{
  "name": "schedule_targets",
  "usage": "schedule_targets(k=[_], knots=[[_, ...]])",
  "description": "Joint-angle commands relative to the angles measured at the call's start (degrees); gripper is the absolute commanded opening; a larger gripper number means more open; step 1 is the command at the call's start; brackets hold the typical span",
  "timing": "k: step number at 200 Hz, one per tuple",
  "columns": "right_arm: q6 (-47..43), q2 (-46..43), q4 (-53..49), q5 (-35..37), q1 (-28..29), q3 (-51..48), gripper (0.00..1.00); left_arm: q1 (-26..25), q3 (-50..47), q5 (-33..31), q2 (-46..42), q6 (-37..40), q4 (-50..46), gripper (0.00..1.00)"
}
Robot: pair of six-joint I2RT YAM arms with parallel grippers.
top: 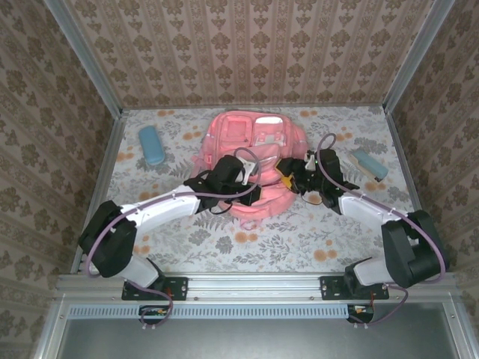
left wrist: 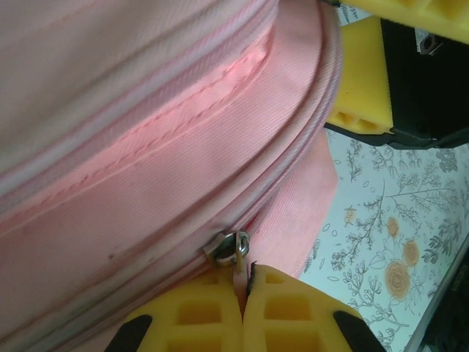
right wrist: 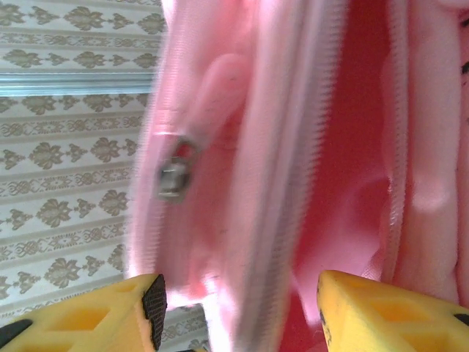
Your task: Pack the student bag
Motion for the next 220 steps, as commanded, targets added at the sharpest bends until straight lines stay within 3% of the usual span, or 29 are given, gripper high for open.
schedule_targets(k=[1,19,47,79,102,121,135,169,220], knots=[[3.07,-3.58,2.63,1.59,1.16,-1.36,0.55,-0.90,3.72,3.16,0.80,1.88,5.35,0.00],[3.26,-5.36,0.80,3.87,1.71,-1.77,0.51,-1.00,4.02,3.24,1.41,1.52,6.05,0.00],[3.37,-3.97,0.05,3.22,3.21,-0.43,0.61,-1.21,4.33,3.58,2.23,1.38,6.53,0.00],[4.22,0.16,1.07,2.40,4.99,1.76,0.60,-1.37,4.56,3.52,2.51,1.54,6.13,0.00],[2.57,2.44,1.50,2.72,4.97,3.16,0.46,-1.26,4.34,2.08,2.01,2.10,4.18,0.00],[-0.37,2.39,-1.06,3.30,3.72,4.39,0.25,-1.01,3.76,-0.24,0.69,3.45,0.80,0.00],[-1.87,1.76,-2.48,2.82,2.23,4.73,0.16,-0.23,2.40,-1.95,-1.01,4.08,-1.73,0.00],[-5.09,-2.62,-5.86,1.46,-2.45,3.86,0.09,3.44,-3.13,-3.86,-6.56,4.72,-5.29,0.00],[-6.54,-4.09,-5.50,-3.94,-7.73,4.18,0.08,8.71,-8.19,-4.50,-11.11,6.40,-4.57,0.00]])
